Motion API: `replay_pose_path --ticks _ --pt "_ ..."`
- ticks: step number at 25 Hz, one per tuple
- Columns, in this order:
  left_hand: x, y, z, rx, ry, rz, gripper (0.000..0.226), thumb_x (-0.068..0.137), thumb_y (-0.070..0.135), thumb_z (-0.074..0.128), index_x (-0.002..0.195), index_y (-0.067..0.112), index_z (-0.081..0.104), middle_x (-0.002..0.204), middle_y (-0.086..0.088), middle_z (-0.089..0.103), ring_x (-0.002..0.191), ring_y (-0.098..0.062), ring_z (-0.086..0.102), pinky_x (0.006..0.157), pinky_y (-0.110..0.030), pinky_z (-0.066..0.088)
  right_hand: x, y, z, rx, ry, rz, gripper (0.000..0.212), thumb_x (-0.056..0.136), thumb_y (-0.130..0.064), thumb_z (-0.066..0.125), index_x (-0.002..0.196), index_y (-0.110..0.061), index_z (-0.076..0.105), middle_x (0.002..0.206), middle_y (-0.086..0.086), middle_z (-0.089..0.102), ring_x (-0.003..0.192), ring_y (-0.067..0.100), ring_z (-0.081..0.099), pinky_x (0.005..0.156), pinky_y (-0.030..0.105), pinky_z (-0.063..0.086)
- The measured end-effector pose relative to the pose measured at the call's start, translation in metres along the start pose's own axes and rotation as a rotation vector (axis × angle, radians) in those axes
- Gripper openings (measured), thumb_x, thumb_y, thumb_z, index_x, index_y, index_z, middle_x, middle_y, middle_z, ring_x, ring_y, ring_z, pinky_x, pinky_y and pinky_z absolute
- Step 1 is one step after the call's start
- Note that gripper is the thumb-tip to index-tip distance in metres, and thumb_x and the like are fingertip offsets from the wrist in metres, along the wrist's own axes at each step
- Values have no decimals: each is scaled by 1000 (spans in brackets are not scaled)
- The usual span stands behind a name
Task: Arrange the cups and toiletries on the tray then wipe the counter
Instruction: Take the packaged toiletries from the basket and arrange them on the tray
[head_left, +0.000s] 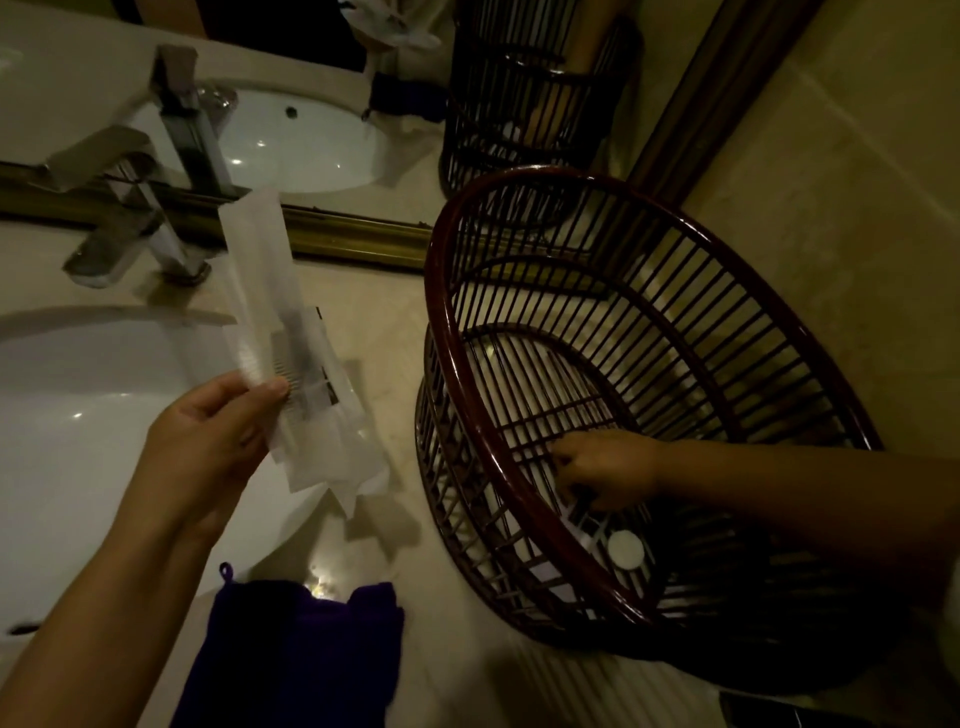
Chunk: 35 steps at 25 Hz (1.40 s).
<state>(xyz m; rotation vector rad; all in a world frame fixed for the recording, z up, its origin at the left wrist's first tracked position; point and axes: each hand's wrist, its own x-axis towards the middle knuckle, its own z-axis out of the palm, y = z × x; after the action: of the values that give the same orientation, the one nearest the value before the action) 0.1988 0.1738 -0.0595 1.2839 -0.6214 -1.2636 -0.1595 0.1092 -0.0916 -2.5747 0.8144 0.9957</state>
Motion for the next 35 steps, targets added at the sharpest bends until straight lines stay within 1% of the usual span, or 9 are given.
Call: replay_pose_path --ticks 6,9,12,15,19,22,26,30,35 --pt "7 -5 -4 17 -34 -2 8 67 29 68 72 25 73 78 7 76 81 -9 72 61 -18 56 3 3 -4 -7 -11 28 15 82 -20 57 96 -16 61 101 5 61 100 23 53 75 30 39" --pt "10 -5 -8 11 -60 0 13 65 31 70 77 27 73 84 6 76 85 -11 71 63 -19 56 -2 0 -6 100 -125 63 34 77 -22 67 107 -16 53 109 5 56 99 22 52 72 30 39" --pt "10 -7 -8 9 -49 -3 11 67 30 69 76 26 74 83 6 76 84 -11 71 63 -20 57 -2 -3 -8 0 -143 9 32 82 -20 62 113 -16 55 112 7 58 102 23 54 82 34 46" --pt "8 -9 -5 4 -31 -5 7 72 25 66 72 25 73 79 7 76 80 -9 72 61 -19 57 1 -3 -13 -5 -150 -20 17 85 -16 57 102 -14 61 109 7 60 103 22 54 89 37 46" --pt "8 -11 -3 3 -33 -19 7 75 23 65 77 23 71 81 6 76 81 -10 72 63 -20 58 -8 0 -33 512 -214 128 10 84 -9 61 86 -20 61 85 -4 59 82 10 55 79 24 46" --pt "8 -13 -1 8 -65 -22 10 70 27 66 78 24 71 84 5 75 83 -11 71 65 -22 59 -20 -2 -28 794 -405 180 13 83 -8 63 82 -20 62 78 -7 55 81 13 53 90 35 46" --pt "11 -17 -5 5 -63 -17 12 67 30 68 76 25 71 84 5 75 85 -13 71 66 -22 59 -13 -12 -11 554 -453 208 8 82 -12 64 85 -19 59 85 -3 54 94 19 51 92 37 46" --pt "13 -22 -14 14 -57 -8 13 66 33 68 76 27 72 84 6 75 85 -11 71 64 -22 58 -4 -14 -8 344 -517 307 47 76 -29 72 115 -9 55 109 9 57 103 25 54 85 34 45" --pt "21 -25 -18 4 -64 -2 17 65 35 70 79 26 72 85 6 76 85 -10 71 66 -21 58 -12 -19 5 174 -538 238 54 76 -32 72 121 -10 53 121 12 56 110 28 52 85 34 41"
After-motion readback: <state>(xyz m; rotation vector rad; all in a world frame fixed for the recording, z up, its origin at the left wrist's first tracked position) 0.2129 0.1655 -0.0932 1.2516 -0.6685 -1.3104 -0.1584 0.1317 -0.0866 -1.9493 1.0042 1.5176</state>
